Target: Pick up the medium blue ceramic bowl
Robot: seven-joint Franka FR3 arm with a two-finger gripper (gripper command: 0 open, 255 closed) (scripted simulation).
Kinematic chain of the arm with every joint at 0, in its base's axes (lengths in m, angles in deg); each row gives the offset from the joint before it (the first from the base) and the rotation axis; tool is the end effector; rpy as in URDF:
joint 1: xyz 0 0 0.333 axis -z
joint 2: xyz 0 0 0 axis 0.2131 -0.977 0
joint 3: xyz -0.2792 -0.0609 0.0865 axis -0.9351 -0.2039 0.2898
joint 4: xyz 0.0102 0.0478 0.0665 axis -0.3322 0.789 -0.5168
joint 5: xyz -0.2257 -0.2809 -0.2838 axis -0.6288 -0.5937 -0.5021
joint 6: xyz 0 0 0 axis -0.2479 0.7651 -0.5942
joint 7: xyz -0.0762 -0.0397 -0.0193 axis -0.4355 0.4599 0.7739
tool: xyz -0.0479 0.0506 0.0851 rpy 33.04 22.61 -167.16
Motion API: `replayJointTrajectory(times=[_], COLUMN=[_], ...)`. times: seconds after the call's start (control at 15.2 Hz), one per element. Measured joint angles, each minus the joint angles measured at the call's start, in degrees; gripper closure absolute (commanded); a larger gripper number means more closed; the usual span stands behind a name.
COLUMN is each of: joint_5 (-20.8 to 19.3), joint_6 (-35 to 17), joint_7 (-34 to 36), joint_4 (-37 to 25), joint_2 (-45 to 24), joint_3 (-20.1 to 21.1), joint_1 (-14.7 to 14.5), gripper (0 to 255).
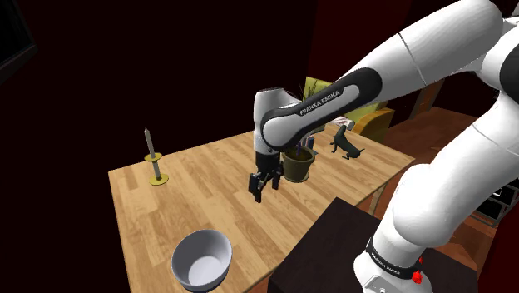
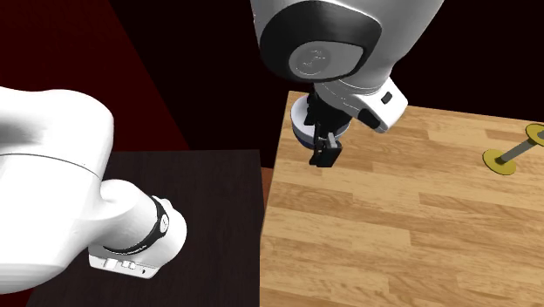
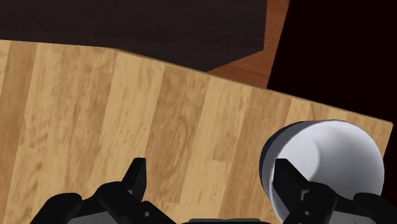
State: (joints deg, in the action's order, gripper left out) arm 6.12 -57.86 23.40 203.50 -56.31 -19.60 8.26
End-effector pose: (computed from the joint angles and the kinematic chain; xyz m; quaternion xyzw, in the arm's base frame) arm 0.4430 0.1379 0.2877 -0.9969 -0.0189 0.0625 0.0436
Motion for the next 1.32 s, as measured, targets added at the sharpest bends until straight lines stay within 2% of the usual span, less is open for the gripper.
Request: replayJointTrajectory(times=[0.73, 1.06, 1.32], joint_5=[2.65, 2.06, 1.9], joint_6=[-18.35, -23.7, -26.62], joint_7=[3.76, 5.46, 5.48], joint_4=[-8.72, -15.89, -17.08], joint_2=[-24.96, -36.45, -40.39], joint_3=[3.93, 4.25, 4.14], joint_1=[-3.22, -5.17, -5.83], gripper=[0, 0, 0])
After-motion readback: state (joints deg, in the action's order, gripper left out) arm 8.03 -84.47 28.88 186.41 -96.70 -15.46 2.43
